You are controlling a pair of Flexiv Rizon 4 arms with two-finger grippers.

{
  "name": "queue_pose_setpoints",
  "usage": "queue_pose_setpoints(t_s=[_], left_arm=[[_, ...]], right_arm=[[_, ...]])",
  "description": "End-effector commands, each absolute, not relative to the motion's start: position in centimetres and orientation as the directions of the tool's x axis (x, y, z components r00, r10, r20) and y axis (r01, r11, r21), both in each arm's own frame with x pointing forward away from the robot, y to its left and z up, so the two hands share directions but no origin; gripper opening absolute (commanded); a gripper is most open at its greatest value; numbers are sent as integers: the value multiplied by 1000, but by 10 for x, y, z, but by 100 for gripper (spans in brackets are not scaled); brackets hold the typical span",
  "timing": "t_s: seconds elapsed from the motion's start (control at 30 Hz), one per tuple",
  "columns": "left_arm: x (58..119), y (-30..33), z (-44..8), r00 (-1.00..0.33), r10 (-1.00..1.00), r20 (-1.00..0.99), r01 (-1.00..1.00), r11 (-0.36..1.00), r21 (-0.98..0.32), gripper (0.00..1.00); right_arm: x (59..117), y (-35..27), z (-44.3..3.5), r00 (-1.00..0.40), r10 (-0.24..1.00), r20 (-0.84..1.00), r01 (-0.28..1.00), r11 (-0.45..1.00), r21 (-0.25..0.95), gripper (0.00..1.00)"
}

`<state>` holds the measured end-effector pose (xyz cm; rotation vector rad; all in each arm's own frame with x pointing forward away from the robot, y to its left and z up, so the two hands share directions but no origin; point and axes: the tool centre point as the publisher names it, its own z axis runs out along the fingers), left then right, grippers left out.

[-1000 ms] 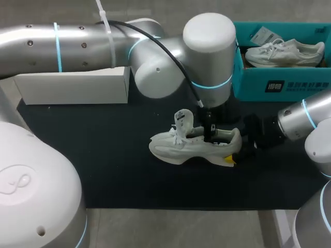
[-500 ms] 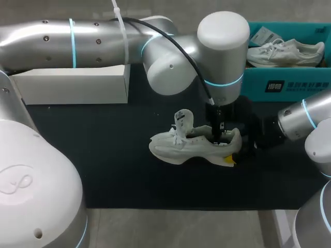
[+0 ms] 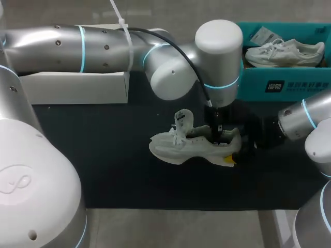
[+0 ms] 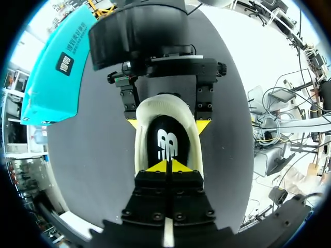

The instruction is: Take the shoe out of the shoebox, open the shoe tongue, remove and reinsert the insole, then place the shoe into the shoebox

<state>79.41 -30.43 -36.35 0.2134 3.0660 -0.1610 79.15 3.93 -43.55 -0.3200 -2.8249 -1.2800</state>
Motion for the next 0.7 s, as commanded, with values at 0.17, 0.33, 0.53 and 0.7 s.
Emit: queue_pose_setpoints(t_s=[0.17, 0.33, 0.53, 0.7], left_arm=[[797, -300, -382, -990, 133, -40, 135, 988, -74, 0], [789, -287, -387, -993, 121, -19, 122, 991, -58, 0], [780, -276, -396, -994, 107, 25, 105, 993, -55, 0], [772, -276, -408, -993, 111, 47, 108, 992, -66, 0]], right_arm=[[791, 40, -439, -978, 178, 104, 196, 643, 740, 0], [791, 40, -439, -978, 178, 104, 196, 643, 740, 0], [791, 40, -439, -978, 178, 104, 196, 643, 740, 0], [791, 40, -439, -978, 178, 104, 196, 643, 740, 0]])
